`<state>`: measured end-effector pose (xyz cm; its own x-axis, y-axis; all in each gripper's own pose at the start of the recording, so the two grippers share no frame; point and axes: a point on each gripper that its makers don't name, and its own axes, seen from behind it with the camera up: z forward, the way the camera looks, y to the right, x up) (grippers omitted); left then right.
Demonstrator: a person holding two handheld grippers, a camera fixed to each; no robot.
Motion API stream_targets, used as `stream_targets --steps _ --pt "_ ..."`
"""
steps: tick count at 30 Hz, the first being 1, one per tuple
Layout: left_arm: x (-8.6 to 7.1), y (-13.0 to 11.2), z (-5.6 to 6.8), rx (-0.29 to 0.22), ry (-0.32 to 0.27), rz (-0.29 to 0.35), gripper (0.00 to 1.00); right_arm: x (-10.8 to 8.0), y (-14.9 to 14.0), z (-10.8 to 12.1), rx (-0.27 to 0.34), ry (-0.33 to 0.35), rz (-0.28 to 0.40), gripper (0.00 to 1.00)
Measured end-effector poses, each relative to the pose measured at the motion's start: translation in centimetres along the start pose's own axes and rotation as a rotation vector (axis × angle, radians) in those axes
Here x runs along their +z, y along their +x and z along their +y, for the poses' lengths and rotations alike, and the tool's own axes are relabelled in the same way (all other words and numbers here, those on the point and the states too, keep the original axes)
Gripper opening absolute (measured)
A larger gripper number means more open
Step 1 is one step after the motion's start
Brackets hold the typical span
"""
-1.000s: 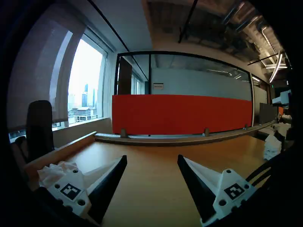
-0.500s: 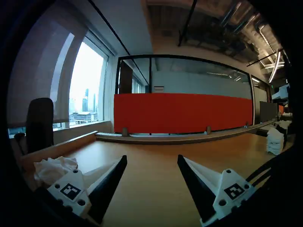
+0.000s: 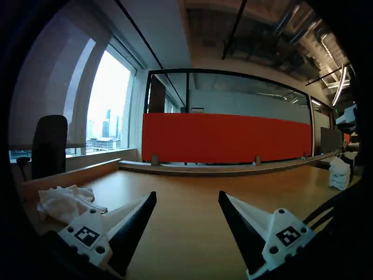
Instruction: Fold towel
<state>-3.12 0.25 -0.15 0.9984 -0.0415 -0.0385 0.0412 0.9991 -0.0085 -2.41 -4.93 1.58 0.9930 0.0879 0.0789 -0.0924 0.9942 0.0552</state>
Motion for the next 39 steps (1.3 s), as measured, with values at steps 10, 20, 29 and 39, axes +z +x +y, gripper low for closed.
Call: stream_targets --steps 10,20,29,39 --pt "-0.1 -0.3 -0.4 0.029 0.013 -0.012 0.99 -0.2 -0.8 0.0 -0.002 -0.004 -0.011 0.99" --pt "0.2 -0.7 -0.4 0.032 0.016 -0.025 0.99 -0.2 -0.9 -0.1 -0.003 0.004 -0.012 1.00" --pt "0.2 -0.7 -0.3 0.035 0.015 -0.027 0.99 -0.1 -0.6 -0.2 -0.006 0.014 -0.004 1.00" --pt "0.3 -0.9 -0.2 0.034 0.015 -0.026 0.99 -0.6 0.8 1.5 -0.018 -0.009 0.056 1.00"
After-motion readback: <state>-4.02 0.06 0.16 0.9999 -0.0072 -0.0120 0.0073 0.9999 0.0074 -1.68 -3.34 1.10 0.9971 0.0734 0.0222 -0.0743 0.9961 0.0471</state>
